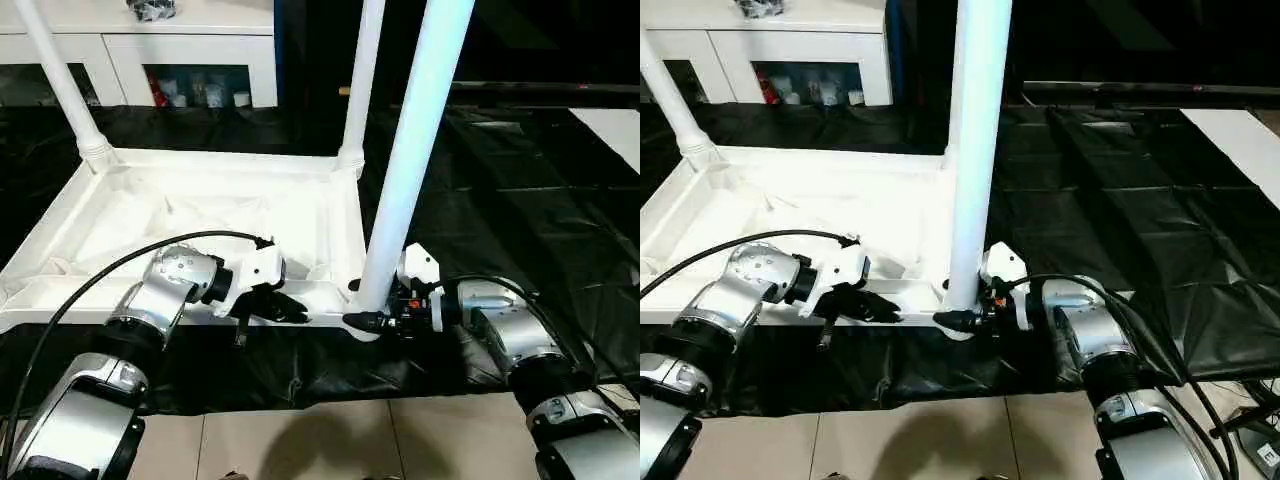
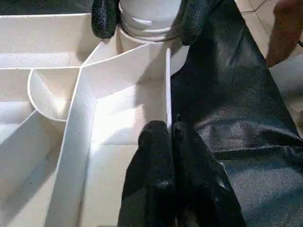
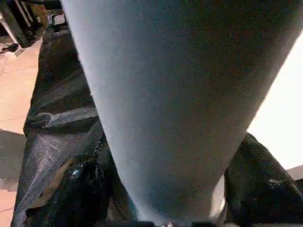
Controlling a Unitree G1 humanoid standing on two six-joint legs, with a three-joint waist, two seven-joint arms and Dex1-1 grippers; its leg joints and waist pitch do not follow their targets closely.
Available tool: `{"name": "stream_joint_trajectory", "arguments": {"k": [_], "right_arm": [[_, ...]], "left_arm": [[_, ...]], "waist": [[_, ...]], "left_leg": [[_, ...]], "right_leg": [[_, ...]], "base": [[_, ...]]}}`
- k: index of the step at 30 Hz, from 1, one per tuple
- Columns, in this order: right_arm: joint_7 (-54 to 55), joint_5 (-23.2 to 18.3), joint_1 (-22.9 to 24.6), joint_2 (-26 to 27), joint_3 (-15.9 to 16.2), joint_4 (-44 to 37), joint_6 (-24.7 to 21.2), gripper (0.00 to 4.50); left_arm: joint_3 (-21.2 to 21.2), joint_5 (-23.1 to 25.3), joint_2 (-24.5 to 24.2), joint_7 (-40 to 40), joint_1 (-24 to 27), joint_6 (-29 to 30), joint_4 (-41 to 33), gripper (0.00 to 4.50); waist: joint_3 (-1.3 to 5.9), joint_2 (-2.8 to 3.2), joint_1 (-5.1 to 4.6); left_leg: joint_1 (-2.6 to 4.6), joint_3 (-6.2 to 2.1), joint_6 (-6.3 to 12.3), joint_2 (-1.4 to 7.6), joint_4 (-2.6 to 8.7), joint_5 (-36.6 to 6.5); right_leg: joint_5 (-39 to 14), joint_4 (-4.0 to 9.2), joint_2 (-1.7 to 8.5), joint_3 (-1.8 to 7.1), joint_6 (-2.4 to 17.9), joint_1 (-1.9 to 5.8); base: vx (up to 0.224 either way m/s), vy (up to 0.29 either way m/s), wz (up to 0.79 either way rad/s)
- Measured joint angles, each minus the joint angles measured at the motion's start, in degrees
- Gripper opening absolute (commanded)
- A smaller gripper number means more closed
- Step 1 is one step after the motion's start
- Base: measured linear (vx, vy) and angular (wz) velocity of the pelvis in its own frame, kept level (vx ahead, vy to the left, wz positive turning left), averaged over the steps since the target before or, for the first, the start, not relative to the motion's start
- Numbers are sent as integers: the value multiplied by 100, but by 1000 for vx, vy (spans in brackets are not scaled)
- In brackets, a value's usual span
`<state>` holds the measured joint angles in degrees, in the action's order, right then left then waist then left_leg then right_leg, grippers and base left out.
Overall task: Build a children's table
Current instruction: Rotate leg to tighten
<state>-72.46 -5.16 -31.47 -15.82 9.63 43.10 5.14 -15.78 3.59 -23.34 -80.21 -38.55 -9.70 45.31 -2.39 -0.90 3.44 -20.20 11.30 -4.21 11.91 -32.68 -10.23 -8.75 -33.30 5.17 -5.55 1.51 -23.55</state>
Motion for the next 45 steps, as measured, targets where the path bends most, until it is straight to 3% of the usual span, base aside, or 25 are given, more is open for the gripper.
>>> {"name": "stream_joint_trajectory", "arguments": {"k": [8, 13, 18, 20, 22, 28, 33, 37, 45], "right_arm": [[345, -21, 181, 101, -194, -192, -229, 265], [2364, 76, 185, 610, -699, 65, -296, 265], [4117, 138, -39, 1044, -1059, 493, -217, 265], [4633, 136, -87, 1197, -1199, 590, -156, 320], [4909, 162, -119, 1284, -1221, 656, -66, 334], [4431, 253, -115, 1172, -1152, 643, 29, 381], [2800, 148, 4, 648, -816, 395, 57, 381], [1660, 20, 17, 315, -495, 155, -19, 381], [257, -34, -12, -19, -175, -81, -232, 312]], "left_arm": [[21, 4, 139, 243, -16, 172, 47, 0], [142, 306, 584, 1484, -153, 444, 292, 0], [201, 443, 1104, 2469, -158, 768, 315, 0], [202, 481, 1245, 2699, -159, 824, 309, 0], [184, 513, 1273, 2803, -159, 823, 287, 0], [134, 551, 1166, 2611, -158, 570, 280, 0], [126, 343, 778, 1862, -43, 245, 171, 0], [128, 211, 504, 1271, -39, 42, 158, 0], [59, 119, 159, 453, -56, -162, 170, 0]], "waist": [[1, -2, 21], [4, -1, -69], [3, 0, -187], [3, 0, -203], [3, 0, -214], [3, 0, -191], [0, -6, -195], [0, -5, -98], [1, -8, -3]], "left_leg": [[15, 1, 0, 0, 0, 1], [47, -4, -4, -8, -16, 4], [32, -11, -2, -12, -58, 3], [27, -16, -2, -13, -63, 3], [24, -18, -2, -13, -61, 3], [13, -19, -2, -11, -49, 3], [9, -17, 2, -7, -25, -2], [3, -12, 6, 5, 9, -2], [8, 0, -1, 2, 4, -6]], "right_leg": [[1, -1, 1, 0, 1, 17], [-19, 25, 6, 3, -34, 50], [-20, 36, 12, 2, -36, 52], [-20, 39, 12, 0, -36, 49], [-20, 38, 12, -2, -36, 46], [-18, 30, 10, -2, -37, 36], [4, 16, 4, -2, -30, 25], [1, 10, -6, -11, -9, 4], [0, 9, 0, -3, -4, 6]], "base": [[0, 0, 0], [0, 0, 0], [0, 0, 0], [0, 0, 0], [0, 0, 0], [0, 0, 0], [0, 0, 0], [0, 0, 0], [0, 0, 0]]}}
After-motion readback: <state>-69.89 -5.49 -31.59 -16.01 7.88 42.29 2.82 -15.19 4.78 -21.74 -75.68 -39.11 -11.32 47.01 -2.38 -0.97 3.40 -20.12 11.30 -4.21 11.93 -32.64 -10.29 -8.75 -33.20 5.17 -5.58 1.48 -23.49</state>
